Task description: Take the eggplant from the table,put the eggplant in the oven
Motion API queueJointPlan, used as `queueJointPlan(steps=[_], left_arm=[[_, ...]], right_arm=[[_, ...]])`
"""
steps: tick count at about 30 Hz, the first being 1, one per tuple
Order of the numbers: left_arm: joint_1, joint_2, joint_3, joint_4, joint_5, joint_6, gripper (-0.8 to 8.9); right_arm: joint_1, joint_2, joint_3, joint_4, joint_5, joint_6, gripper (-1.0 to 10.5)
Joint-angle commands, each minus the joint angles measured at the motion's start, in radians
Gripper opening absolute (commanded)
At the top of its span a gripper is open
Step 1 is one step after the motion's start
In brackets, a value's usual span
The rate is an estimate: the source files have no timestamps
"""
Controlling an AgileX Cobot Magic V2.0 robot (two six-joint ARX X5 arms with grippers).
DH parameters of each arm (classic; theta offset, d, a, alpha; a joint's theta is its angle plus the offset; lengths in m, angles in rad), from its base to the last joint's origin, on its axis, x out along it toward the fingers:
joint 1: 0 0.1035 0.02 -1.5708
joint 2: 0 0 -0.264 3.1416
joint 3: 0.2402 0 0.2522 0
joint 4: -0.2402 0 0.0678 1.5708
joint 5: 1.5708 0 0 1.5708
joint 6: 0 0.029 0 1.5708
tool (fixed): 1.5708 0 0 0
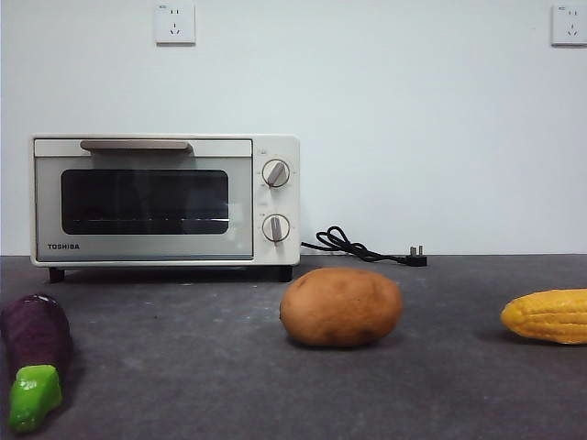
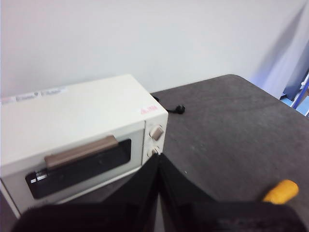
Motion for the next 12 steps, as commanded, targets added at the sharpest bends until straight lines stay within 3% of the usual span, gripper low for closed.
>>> queueJointPlan(steps=[1,12], left_arm=[[-0.002,0.046,0.003,0.043,-0.002,0.017,-0.06],[0.082,0.338,0.003,0.171,0.008,0.069,-0.06]], right_arm=[[0.022,0.012,0.001,-0.005,0.008,-0.010,6.1],[0.071,0.016,0.001,-0.108,0.084,-0.017,6.1]])
